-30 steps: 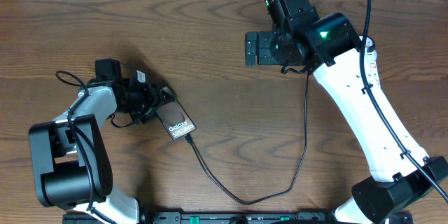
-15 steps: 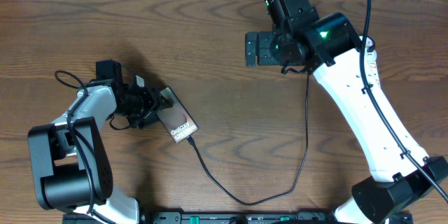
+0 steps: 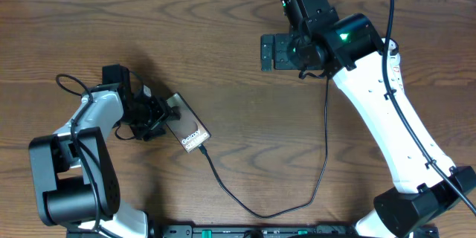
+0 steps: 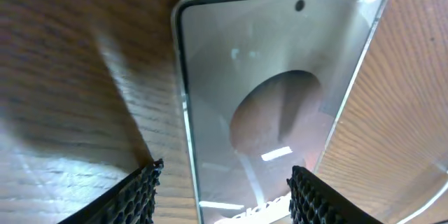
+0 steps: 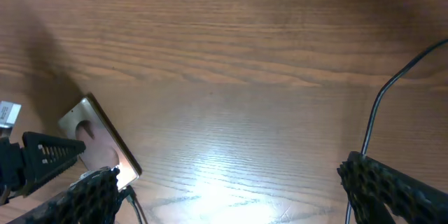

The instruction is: Plug charger to phone and switch on socket

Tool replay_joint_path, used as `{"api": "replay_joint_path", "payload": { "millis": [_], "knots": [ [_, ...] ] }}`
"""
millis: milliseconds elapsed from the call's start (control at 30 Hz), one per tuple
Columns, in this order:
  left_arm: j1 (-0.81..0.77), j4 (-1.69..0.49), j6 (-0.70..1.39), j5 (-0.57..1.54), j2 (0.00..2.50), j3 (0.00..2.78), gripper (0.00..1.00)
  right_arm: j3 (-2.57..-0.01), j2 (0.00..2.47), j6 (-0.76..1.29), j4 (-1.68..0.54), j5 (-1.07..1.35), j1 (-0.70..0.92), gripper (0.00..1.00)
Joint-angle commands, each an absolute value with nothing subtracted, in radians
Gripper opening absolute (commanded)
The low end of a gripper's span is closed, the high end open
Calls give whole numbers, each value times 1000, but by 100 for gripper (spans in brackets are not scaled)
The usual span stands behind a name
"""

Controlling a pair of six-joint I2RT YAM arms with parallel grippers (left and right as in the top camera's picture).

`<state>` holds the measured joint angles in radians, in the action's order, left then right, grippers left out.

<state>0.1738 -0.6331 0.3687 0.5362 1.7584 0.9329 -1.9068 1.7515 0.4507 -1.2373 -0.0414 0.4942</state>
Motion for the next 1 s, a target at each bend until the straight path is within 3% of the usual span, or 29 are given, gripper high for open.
{"api": "replay_joint_path", "payload": {
  "millis": [0, 500, 700, 967],
  "knots": [
    [178, -647, 364, 301, 1822, 886, 62, -1914, 1747, 440, -1238, -54, 499, 99],
    [178, -714, 306, 432, 1632, 908, 67, -1914, 1748, 440, -1228, -80, 499, 99],
    [178, -788, 304, 352, 1371, 960, 78, -1914, 1748, 440, -1219, -80, 499, 99],
    [131, -927, 268, 224, 1213, 1168, 82, -1914, 1748, 440, -1215, -85, 496, 99]
  ]
}}
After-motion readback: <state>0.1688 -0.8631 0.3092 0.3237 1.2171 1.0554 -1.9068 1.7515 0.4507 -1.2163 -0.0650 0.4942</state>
